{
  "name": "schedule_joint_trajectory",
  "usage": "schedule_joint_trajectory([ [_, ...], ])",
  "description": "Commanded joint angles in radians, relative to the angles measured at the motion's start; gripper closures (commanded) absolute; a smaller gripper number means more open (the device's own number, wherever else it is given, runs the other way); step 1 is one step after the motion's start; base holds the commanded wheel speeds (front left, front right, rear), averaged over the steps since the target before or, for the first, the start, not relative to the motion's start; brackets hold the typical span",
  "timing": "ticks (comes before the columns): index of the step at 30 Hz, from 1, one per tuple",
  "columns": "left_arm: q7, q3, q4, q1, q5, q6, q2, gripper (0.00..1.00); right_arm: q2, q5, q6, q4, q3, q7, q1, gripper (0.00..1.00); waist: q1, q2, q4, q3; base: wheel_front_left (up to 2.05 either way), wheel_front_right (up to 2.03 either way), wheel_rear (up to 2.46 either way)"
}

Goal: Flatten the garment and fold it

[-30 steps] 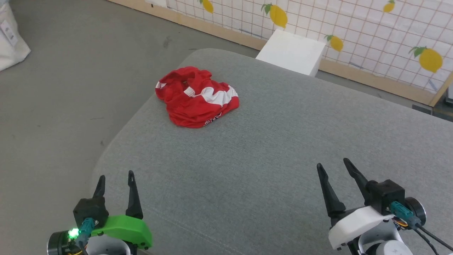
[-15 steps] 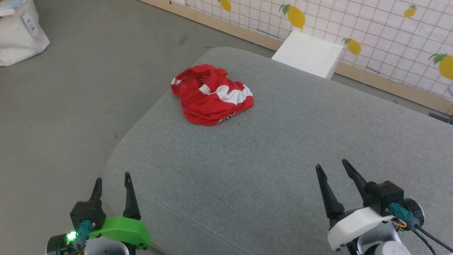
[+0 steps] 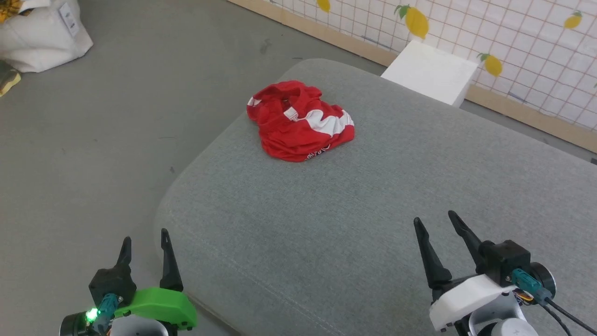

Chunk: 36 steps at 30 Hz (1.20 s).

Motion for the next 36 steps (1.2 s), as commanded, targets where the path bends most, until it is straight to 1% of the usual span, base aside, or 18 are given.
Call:
schedule_joint_trajectory([
  [1, -0.012, -0.002, 0.002, 0.015, -0.011, 0.007, 0.008, 0.0, -0.001, 0.011, -0.002, 0.004, 0.001, -0.013, -0.017, 0.0, 0.0, 0.0, 0.008, 0.005, 0.0, 0.0, 0.0],
  [6, -0.023, -0.008, 0.004, 0.017, -0.025, 0.021, 0.011, 0.0, -0.001, 0.014, -0.002, 0.006, 0.004, -0.016, -0.018, 0.0, 0.0, 0.0, 0.019, 0.014, 0.0, 0.0, 0.0],
  [8, -0.017, -0.005, 0.004, 0.007, -0.046, 0.02, 0.015, 0.0, -0.001, 0.015, -0.002, 0.007, 0.008, -0.016, -0.024, 0.0, 0.0, 0.0, 0.01, 0.026, 0.0, 0.0, 0.0],
  [11, 0.002, -0.009, -0.007, -0.036, -0.05, 0.001, 0.034, 0.0, -0.001, 0.006, -0.002, -0.005, 0.01, -0.01, -0.042, 0.0, 0.0, 0.0, -0.029, 0.063, 0.0, 0.0, 0.0],
  [15, 0.071, -0.015, -0.004, -0.152, -0.063, -0.036, 0.068, 0.0, -0.001, -0.015, -0.002, -0.036, 0.022, 0.007, -0.084, 0.0, 0.0, 0.0, -0.112, 0.16, 0.0, 0.0, 0.0],
  [18, 0.144, -0.008, 0.019, -0.282, -0.088, -0.071, 0.102, 0.0, -0.001, -0.033, -0.002, -0.061, 0.024, 0.017, -0.126, 0.0, 0.0, 0.0, -0.192, 0.256, 0.0, 0.0, 0.0],
  [23, 0.282, 0.024, 0.048, -0.495, -0.136, -0.116, 0.175, 0.0, -0.017, -0.035, -0.002, -0.085, 0.023, 0.013, -0.186, 0.0, 0.0, 0.0, -0.326, 0.41, 0.0, 0.0, 0.0],
  [25, 0.344, 0.035, 0.053, -0.573, -0.151, -0.134, 0.213, 0.0, -0.024, -0.028, -0.002, -0.086, 0.026, 0.005, -0.21, 0.0, 0.0, 0.0, -0.381, 0.465, 0.0, 0.0, 0.0],
  [26, 0.379, 0.045, 0.052, -0.611, -0.177, -0.151, 0.227, 0.0, -0.025, -0.023, -0.002, -0.084, 0.028, -0.001, -0.223, 0.0, 0.0, 0.0, -0.412, 0.491, 0.0, 0.0, 0.0],
  [27, 0.405, 0.055, 0.052, -0.638, -0.189, -0.16, 0.246, 0.0, -0.025, -0.018, -0.002, -0.082, 0.028, -0.008, -0.233, 0.0, 0.0, 0.0, -0.437, 0.511, 0.0, 0.0, 0.0],
  [29, 0.483, 0.068, 0.061, -0.69, -0.21, -0.178, 0.294, 0.0, -0.023, -0.01, -0.002, -0.075, 0.024, -0.025, -0.253, 0.0, 0.0, 0.0, -0.486, 0.549, 0.0, 0.0, 0.0],
  [31, 0.552, 0.086, 0.066, -0.732, -0.235, -0.18, 0.327, 0.0, -0.021, 0.001, -0.002, -0.061, 0.019, -0.044, -0.271, 0.0, 0.0, 0.0, -0.528, 0.579, 0.0, 0.0, 0.0],
  [33, 0.631, 0.096, 0.073, -0.755, -0.255, -0.17, 0.353, 0.0, -0.018, 0.012, -0.002, -0.043, 0.017, -0.063, -0.287, 0.0, 0.0, 0.0, -0.562, 0.602, 0.0, 0.0, 0.0],
  [36, 0.762, 0.115, 0.088, -0.756, -0.283, -0.132, 0.386, 0.0, -0.011, 0.029, -0.002, -0.016, 0.021, -0.088, -0.31, 0.0, 0.0, 0.0, -0.61, 0.625, 0.0, 0.0, 0.0],
])
